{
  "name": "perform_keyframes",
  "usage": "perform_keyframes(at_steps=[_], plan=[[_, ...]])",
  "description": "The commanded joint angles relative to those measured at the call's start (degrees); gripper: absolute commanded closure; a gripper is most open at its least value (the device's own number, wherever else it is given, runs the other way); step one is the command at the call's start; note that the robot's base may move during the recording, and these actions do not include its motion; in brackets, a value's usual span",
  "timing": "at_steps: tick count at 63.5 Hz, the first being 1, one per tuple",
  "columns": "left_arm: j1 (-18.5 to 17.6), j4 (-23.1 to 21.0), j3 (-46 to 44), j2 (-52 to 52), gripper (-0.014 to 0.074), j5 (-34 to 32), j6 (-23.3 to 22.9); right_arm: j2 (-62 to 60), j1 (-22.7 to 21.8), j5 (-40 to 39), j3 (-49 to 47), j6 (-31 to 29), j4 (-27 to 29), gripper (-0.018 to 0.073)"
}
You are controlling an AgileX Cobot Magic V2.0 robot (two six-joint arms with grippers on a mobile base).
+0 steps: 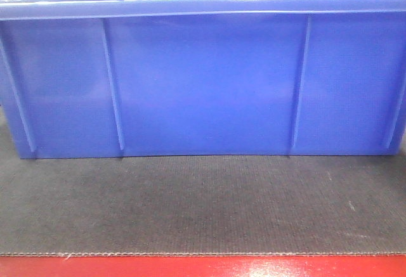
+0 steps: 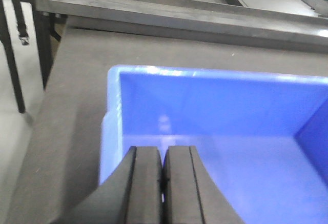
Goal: Move blue bin to conveyor side
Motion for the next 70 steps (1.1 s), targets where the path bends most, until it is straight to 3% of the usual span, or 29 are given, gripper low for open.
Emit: perform_keyframes(at_steps=[1, 12, 24, 31, 37, 47, 55, 70], plan=[[0.13, 0.93, 7.0, -5.87, 0.0616, -5.2, -0.08, -4.21, 0.13, -4.47, 5.82, -0.65, -1.02, 0.0641], [4.12, 0.93, 22.99, -19.04, 0.0616, -12.59, -0.08, -11.74, 0.13, -6.62, 17.39, -0.65, -1.43, 0.0641], [11.82, 0.93, 38.24, -34.38, 0.0616, -20.29, -0.08, -19.88, 0.13, -8.79, 26.53, -0.65, -1.43, 0.0641], [15.61, 0.93, 43.86, -42.97, 0.0616, -20.95, -0.08, -24.77, 0.13, -12.24, 31.44, -0.65, -1.66, 0.0641], [17.75, 1.63, 46.67, -49.72, 0.0616, -20.56, -0.08, -28.13, 0.13, -12.76, 35.39, -0.65, -5.14, 0.0641], [19.17, 1.76, 47.62, -59.08, 0.0616, -13.52, -0.08, -34.15, 0.13, -12.81, 38.43, -0.65, -5.61, 0.0641], [19.17, 1.76, 47.5, -60.37, 0.0616, -6.14, -0.08, -38.14, 0.13, -14.81, 38.43, -0.65, -5.61, 0.0641], [17.54, 1.64, 47.62, -60.37, 0.0616, -7.47, -0.08, -40.23, 0.13, -21.77, 38.43, -0.65, -5.61, 0.0641]])
